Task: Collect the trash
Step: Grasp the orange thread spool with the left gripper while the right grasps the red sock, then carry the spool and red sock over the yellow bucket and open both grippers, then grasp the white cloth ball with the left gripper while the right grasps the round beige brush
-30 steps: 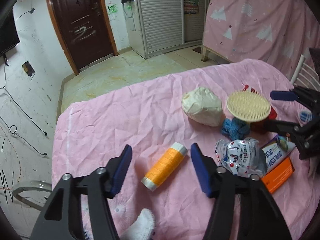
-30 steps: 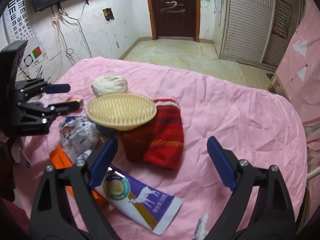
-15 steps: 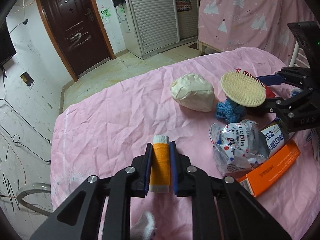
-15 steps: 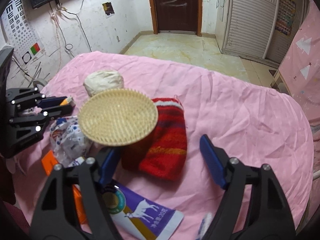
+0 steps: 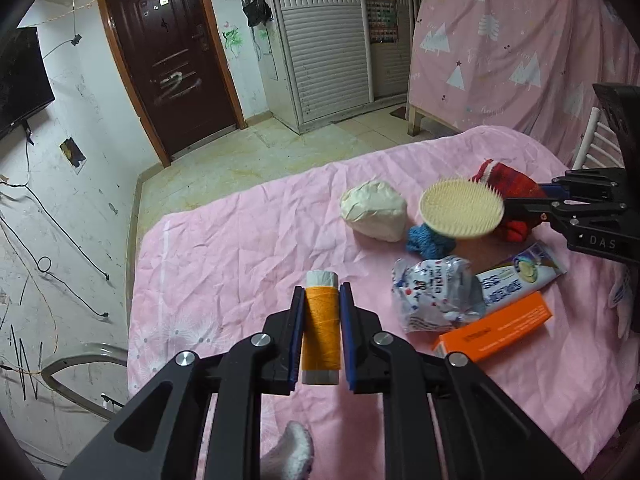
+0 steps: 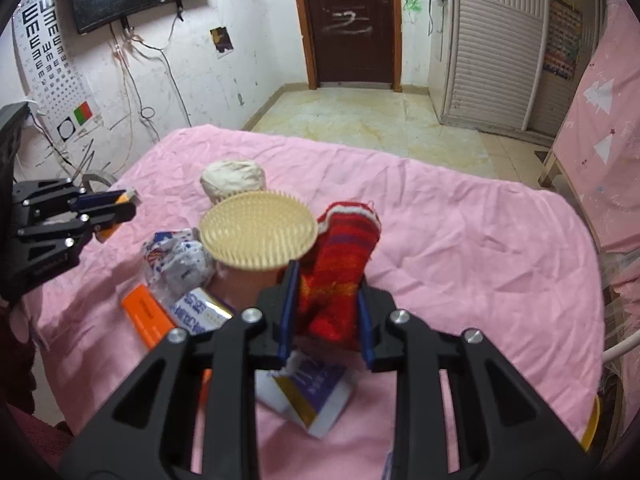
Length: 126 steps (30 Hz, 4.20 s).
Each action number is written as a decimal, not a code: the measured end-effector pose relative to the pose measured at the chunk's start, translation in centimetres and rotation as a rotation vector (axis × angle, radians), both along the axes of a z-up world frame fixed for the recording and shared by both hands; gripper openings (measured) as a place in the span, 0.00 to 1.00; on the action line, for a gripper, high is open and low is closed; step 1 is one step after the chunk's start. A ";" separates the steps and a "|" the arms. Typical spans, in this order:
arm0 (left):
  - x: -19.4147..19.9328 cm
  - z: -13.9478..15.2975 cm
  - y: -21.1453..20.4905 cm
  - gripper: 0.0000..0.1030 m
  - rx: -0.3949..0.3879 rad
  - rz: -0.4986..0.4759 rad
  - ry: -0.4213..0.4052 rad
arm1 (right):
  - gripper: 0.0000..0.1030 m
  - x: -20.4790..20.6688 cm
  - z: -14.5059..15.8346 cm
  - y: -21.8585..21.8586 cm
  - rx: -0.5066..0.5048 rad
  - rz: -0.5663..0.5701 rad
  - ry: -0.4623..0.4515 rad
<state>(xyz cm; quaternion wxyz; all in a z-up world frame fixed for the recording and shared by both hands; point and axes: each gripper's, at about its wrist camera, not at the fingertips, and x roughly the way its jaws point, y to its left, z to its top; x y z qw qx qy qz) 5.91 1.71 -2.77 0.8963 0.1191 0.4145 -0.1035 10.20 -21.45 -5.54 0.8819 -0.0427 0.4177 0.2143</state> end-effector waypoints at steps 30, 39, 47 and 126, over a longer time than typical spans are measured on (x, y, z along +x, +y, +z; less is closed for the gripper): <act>-1.7 4.0 -4.8 0.07 -0.005 -0.038 -0.051 | 0.25 1.5 -2.8 -2.1 0.046 -0.006 0.106; -1.8 4.4 -6.3 0.07 -0.004 -0.059 -0.057 | 0.11 -0.5 -1.0 -3.3 0.040 -0.037 0.015; -2.4 5.2 -9.4 0.07 -0.016 -0.103 -0.075 | 0.11 -2.9 1.4 -7.2 0.102 -0.102 -0.063; -0.3 6.9 -21.2 0.60 -0.224 -0.242 -0.089 | 0.68 -6.3 1.5 -15.2 0.137 -0.287 -0.111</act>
